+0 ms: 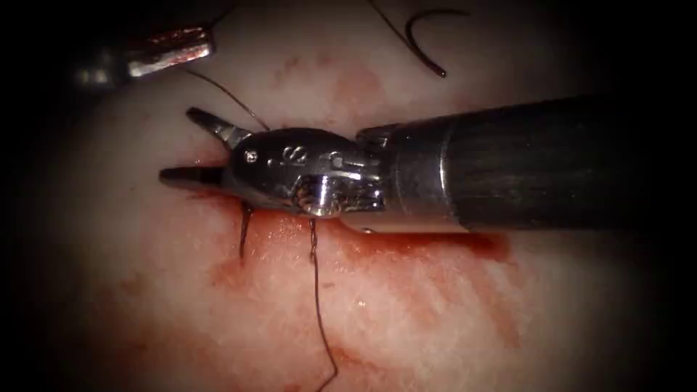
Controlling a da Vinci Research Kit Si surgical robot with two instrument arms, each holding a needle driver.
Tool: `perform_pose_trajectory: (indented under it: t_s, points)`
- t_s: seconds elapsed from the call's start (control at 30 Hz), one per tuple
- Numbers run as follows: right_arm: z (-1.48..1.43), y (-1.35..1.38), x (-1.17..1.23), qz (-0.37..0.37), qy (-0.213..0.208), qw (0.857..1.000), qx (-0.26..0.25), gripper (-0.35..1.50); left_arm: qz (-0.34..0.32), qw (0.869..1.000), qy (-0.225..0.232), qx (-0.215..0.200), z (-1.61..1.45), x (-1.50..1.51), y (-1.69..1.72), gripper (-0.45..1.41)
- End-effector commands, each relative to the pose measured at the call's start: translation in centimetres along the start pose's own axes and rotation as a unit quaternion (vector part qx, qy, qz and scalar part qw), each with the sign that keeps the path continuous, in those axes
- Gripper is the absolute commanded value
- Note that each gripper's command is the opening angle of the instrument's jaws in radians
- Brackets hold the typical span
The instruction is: Wound Closure
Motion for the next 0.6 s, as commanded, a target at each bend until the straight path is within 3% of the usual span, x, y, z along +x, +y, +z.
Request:
perform_pose_trajectory:
  t_s: [0.03, 0.3, 0.6]
  points:
    - [0.14, 0.00, 0.00, -0.001, 0.003, 1.000, -0.002, 0.79, 0.002, 1.000, 0.000, 0.004, 0.06, -0.02, 0.05, -0.45]
    - [0.37, 0.11, 0.03, 0.002, 0.023, 1.000, -0.014, 0.76, -0.006, 1.000, 0.012, 0.007, 0.01, 0.11, 0.30, -0.45]
    - [0.29, 0.29, 0.11, 0.011, 0.059, 0.997, -0.040, 0.67, -0.017, 0.999, 0.025, 0.015, -0.07, 0.20, 0.45, -0.45]
